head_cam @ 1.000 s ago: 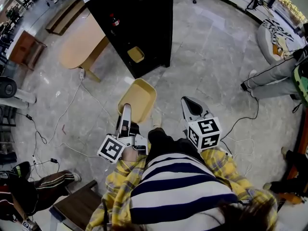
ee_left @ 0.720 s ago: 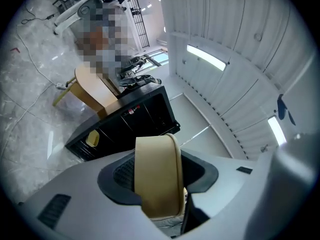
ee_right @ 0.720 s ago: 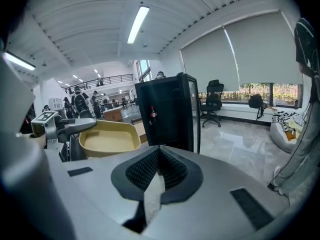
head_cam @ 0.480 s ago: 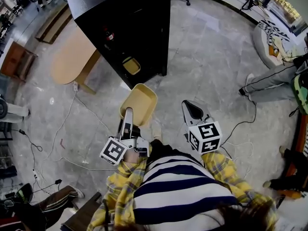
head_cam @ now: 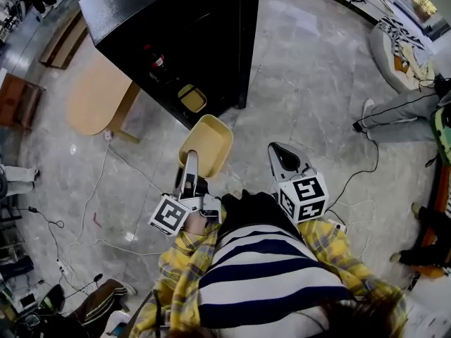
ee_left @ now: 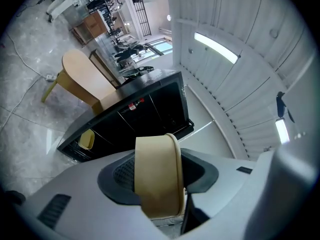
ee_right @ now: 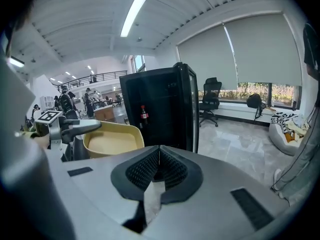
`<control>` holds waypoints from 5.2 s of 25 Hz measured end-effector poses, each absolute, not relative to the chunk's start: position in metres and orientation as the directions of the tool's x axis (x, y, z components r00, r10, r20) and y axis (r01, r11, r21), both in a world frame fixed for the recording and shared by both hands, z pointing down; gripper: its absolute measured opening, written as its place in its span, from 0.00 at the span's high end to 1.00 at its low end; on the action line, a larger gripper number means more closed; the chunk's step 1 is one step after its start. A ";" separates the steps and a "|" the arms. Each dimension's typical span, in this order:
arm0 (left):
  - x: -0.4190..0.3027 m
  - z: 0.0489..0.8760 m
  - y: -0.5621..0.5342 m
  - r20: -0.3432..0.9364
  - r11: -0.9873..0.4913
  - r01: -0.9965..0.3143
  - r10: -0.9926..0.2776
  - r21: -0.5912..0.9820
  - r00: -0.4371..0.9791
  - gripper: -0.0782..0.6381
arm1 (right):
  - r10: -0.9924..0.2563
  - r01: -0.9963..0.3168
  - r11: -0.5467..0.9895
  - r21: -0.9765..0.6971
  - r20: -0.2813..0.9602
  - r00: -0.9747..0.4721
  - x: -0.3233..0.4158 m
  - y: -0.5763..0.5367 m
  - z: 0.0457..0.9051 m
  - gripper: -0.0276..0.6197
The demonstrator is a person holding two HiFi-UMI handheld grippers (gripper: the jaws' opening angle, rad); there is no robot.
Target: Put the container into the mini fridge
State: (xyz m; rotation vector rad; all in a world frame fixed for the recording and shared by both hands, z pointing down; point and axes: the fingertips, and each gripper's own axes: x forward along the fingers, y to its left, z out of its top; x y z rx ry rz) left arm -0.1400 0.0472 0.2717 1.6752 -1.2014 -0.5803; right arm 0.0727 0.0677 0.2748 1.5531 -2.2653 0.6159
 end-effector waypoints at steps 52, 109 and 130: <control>-0.141 0.473 -0.158 0.077 0.053 -0.274 -0.994 0.960 0.076 0.60 | -0.597 -0.819 0.553 -0.155 0.612 -0.519 0.030 -0.124 0.452 0.91; -0.148 0.597 -0.266 0.362 0.353 -0.142 -0.931 0.925 0.046 0.59 | -0.515 -0.776 0.609 -0.163 0.663 -0.543 0.018 -0.133 0.527 0.91; -0.135 0.593 -0.247 0.324 0.319 -0.076 -0.943 0.945 0.077 0.45 | -0.529 -0.786 0.600 -0.149 0.663 -0.529 0.022 -0.138 0.531 0.91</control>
